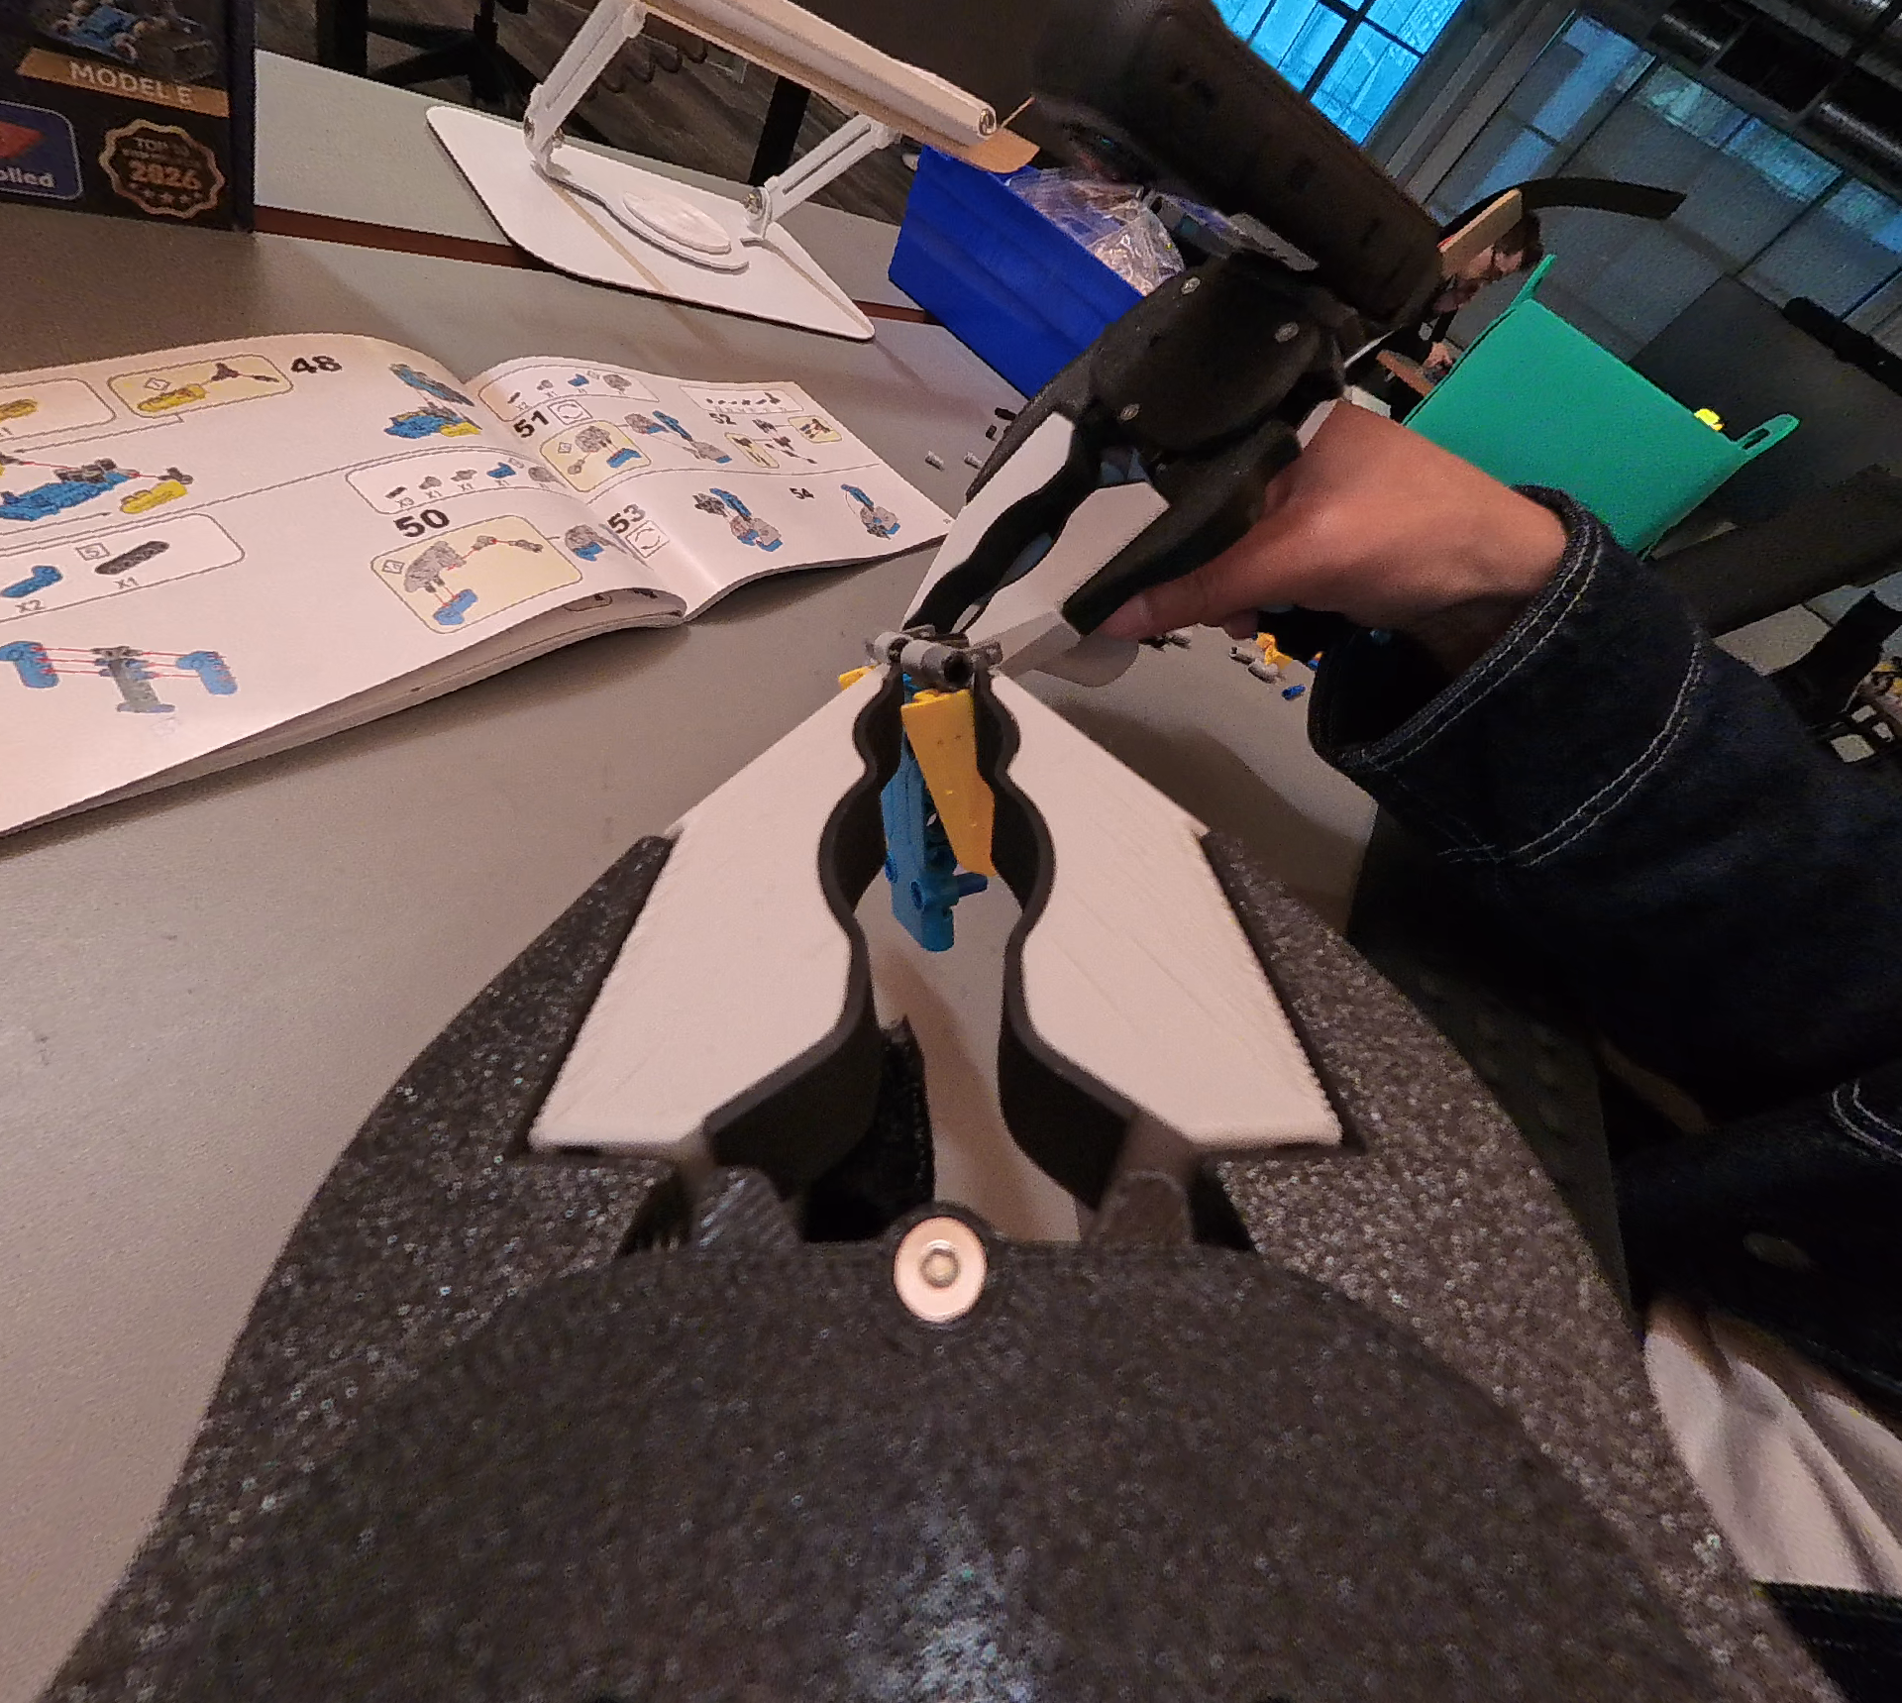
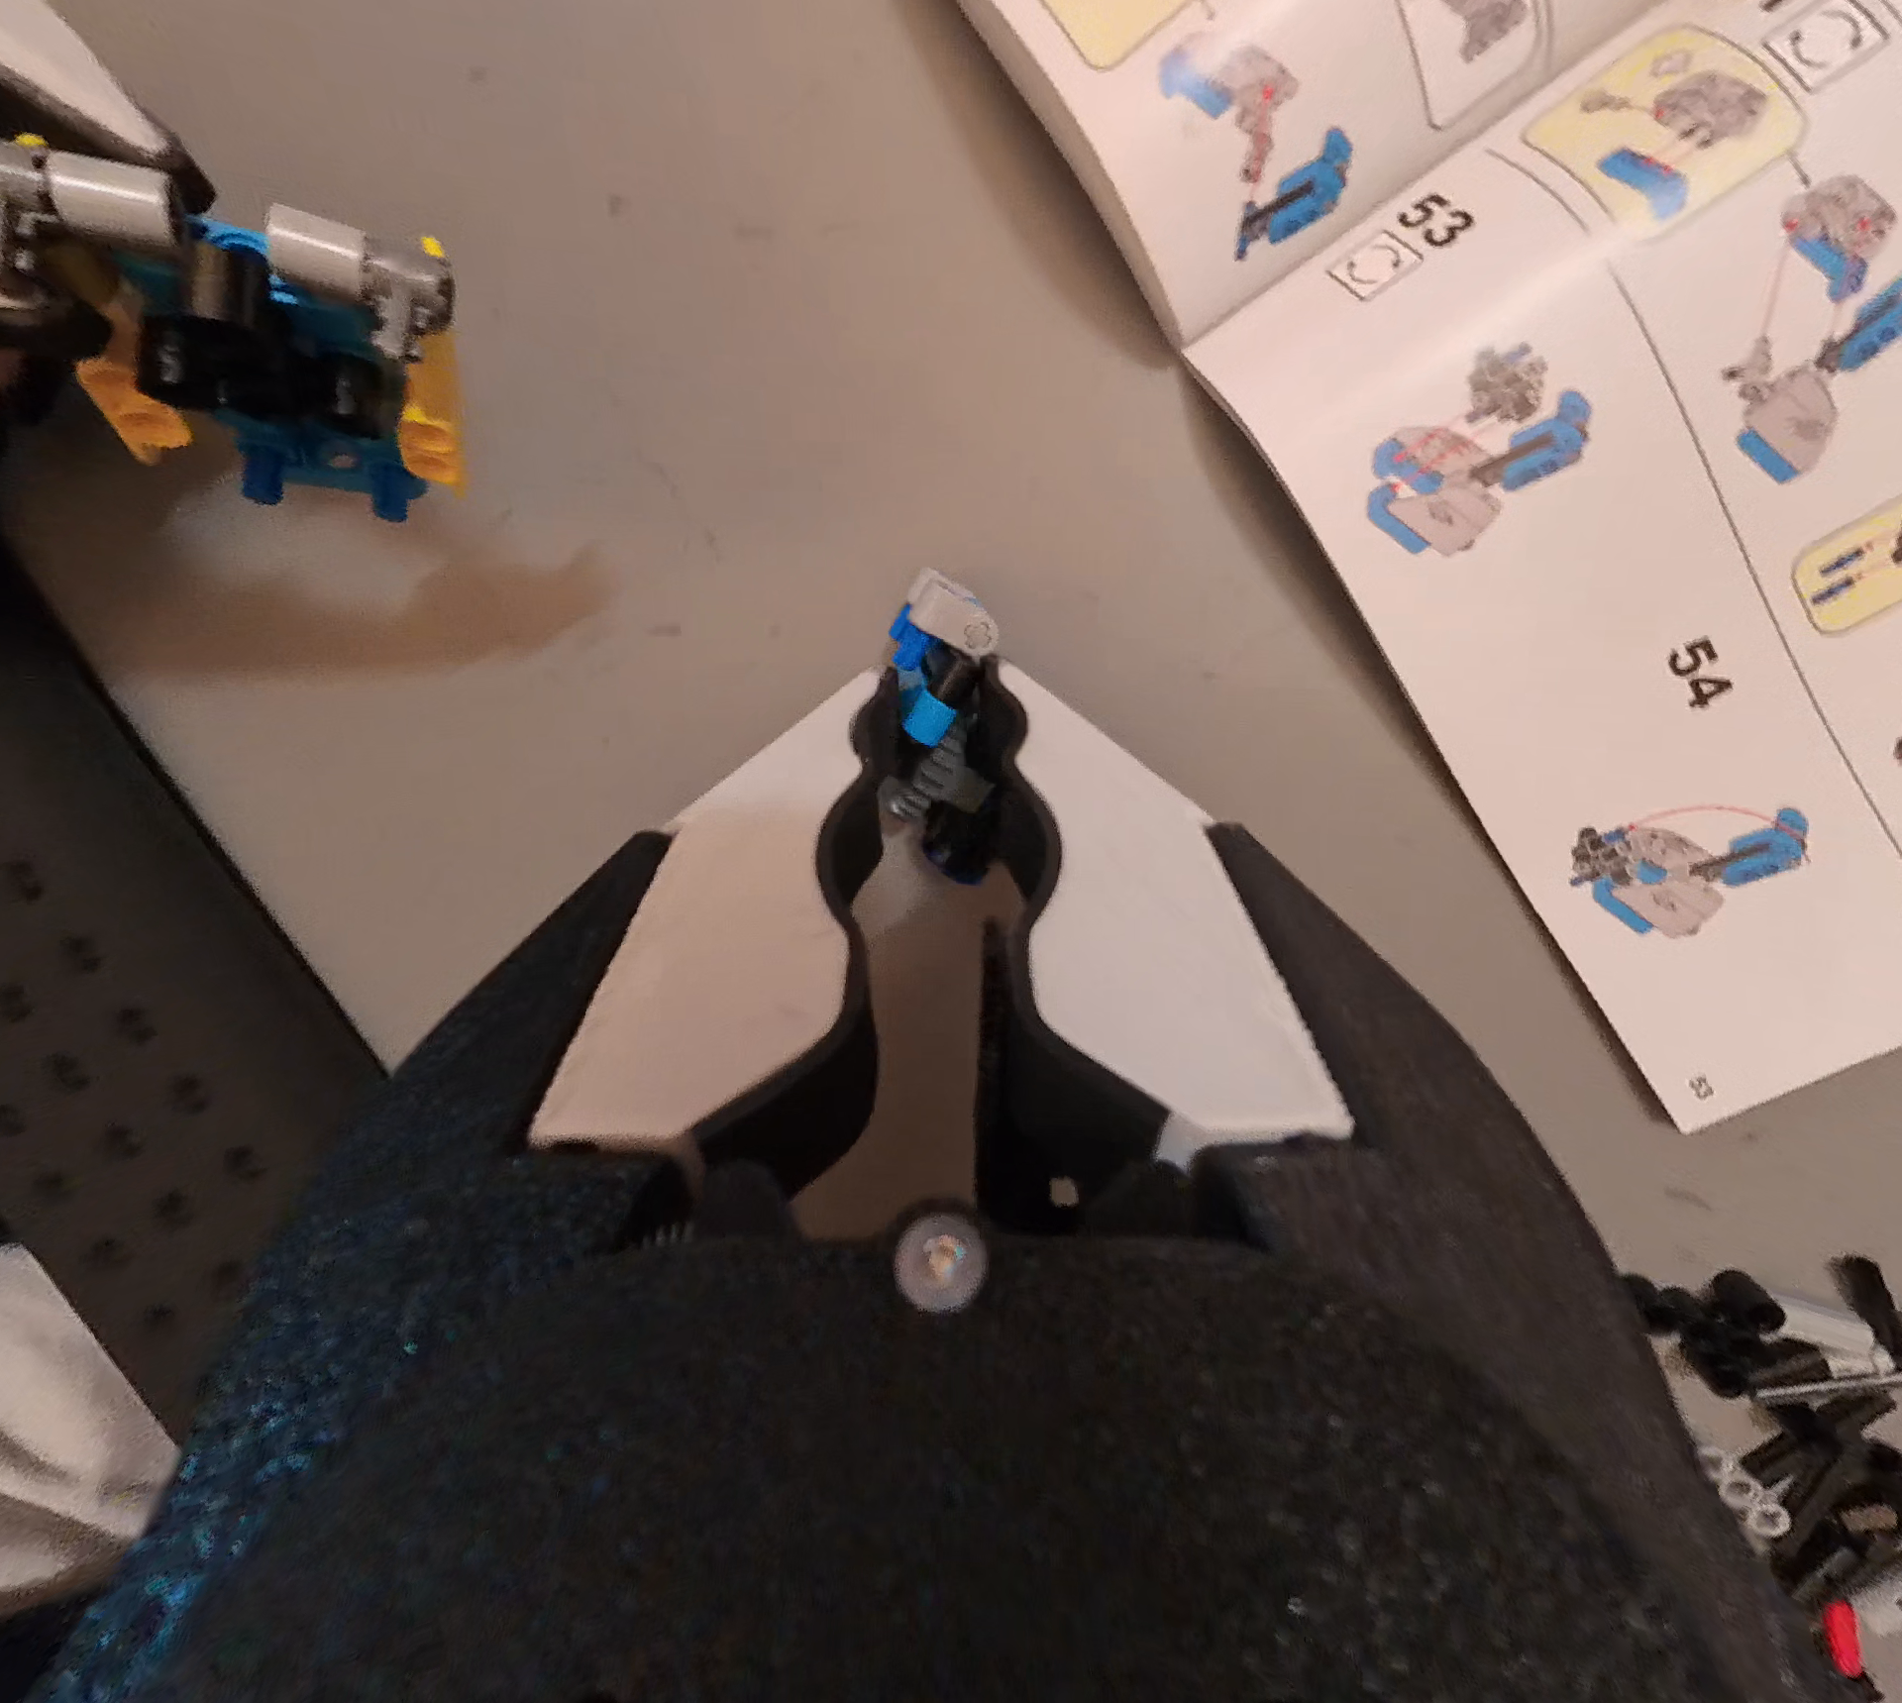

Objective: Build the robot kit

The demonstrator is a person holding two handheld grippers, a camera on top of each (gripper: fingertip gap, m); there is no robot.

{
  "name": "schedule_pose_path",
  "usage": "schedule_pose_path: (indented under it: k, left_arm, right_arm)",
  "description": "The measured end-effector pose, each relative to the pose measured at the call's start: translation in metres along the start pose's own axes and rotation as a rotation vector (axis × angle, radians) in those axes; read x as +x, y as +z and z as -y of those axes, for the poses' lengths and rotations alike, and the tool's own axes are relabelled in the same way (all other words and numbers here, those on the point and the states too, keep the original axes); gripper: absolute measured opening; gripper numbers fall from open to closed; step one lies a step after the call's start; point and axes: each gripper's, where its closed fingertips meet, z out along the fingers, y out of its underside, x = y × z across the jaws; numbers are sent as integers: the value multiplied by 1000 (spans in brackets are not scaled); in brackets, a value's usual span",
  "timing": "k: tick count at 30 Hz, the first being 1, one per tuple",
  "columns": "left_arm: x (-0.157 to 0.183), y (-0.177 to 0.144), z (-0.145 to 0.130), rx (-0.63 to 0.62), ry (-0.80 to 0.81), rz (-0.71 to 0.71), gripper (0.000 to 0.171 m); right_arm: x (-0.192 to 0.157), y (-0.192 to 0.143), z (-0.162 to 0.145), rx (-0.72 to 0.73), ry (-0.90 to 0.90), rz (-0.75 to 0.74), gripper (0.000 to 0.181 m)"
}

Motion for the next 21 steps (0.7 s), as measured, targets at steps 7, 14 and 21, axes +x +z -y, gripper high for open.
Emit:
schedule_pose_path:
  k: [7, 14, 21]
  left_arm:
    - [-7, -9, 14, 89, -70, 1, 13]
    - [12, -17, 28, 183, -374, -308, 13]
    - [14, -21, 29, 202, -725, -568, 13]
  right_arm:
    - [-15, -71, 64, 637, 28, 183, 10]
    - [-37, -132, 78, 1091, -20, 366, 11]
    - [-32, -149, 76, 1214, -18, 384, 11]
